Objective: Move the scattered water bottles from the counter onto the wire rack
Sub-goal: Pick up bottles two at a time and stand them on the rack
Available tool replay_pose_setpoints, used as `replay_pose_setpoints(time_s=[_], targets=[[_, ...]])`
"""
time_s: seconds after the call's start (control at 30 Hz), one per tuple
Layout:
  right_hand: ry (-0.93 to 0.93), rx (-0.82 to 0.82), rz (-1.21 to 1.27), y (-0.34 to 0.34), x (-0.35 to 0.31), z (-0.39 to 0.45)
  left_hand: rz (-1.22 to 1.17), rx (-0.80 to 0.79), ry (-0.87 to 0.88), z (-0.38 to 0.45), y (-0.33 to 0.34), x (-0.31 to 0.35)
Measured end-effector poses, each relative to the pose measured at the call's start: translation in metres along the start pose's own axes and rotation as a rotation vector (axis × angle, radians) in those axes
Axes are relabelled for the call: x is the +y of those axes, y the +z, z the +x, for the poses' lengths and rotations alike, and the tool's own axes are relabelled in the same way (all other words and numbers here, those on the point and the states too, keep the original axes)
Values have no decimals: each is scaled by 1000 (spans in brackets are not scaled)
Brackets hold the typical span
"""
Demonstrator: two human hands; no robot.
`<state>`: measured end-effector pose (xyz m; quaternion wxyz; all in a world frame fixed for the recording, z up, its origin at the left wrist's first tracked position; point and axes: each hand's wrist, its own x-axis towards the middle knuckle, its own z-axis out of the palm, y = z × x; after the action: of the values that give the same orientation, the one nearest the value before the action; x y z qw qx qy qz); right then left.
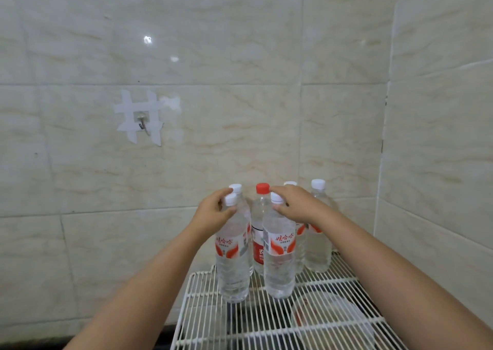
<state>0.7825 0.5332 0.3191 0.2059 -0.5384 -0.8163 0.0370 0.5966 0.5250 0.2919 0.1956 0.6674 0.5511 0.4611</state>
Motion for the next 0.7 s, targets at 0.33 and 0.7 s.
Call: replay_pose_setpoints(time_s=[0.33, 0.7], targets=[[25, 211, -59, 17, -7, 11, -76, 179, 1, 0, 24, 7], [-12, 133, -45, 17, -9, 15, -132, 234, -16, 4, 34, 3]])
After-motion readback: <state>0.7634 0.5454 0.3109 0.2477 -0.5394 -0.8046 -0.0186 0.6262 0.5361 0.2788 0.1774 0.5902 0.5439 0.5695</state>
